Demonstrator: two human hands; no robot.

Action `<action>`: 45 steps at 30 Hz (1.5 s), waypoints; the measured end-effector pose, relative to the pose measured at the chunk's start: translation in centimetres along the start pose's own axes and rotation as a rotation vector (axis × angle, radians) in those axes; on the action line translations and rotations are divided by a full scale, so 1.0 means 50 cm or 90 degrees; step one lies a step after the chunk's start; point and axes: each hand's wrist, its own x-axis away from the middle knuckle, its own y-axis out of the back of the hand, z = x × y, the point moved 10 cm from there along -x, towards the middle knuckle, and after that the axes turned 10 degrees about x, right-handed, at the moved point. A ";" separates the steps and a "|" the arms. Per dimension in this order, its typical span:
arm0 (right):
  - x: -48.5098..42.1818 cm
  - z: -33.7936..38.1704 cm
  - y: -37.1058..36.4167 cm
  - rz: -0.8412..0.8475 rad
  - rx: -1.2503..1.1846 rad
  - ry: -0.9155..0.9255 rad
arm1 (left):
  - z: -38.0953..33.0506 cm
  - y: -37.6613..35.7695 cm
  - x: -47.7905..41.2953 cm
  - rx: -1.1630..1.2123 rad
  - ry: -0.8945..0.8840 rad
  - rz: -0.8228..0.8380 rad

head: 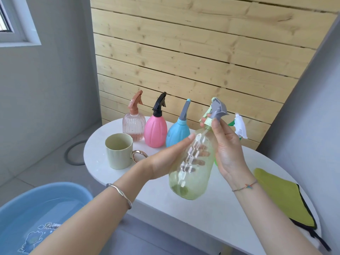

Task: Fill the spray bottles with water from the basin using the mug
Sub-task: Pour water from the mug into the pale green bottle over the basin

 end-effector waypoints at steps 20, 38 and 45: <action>0.004 0.005 -0.042 0.053 0.038 -0.039 | -0.031 -0.009 0.027 0.004 -0.107 -0.030; 0.004 0.004 -0.030 -0.017 -0.037 -0.010 | -0.020 -0.008 0.028 -0.077 -0.123 -0.100; -0.088 0.124 0.042 -0.048 -0.152 0.027 | 0.047 0.030 0.038 -0.232 0.010 -0.057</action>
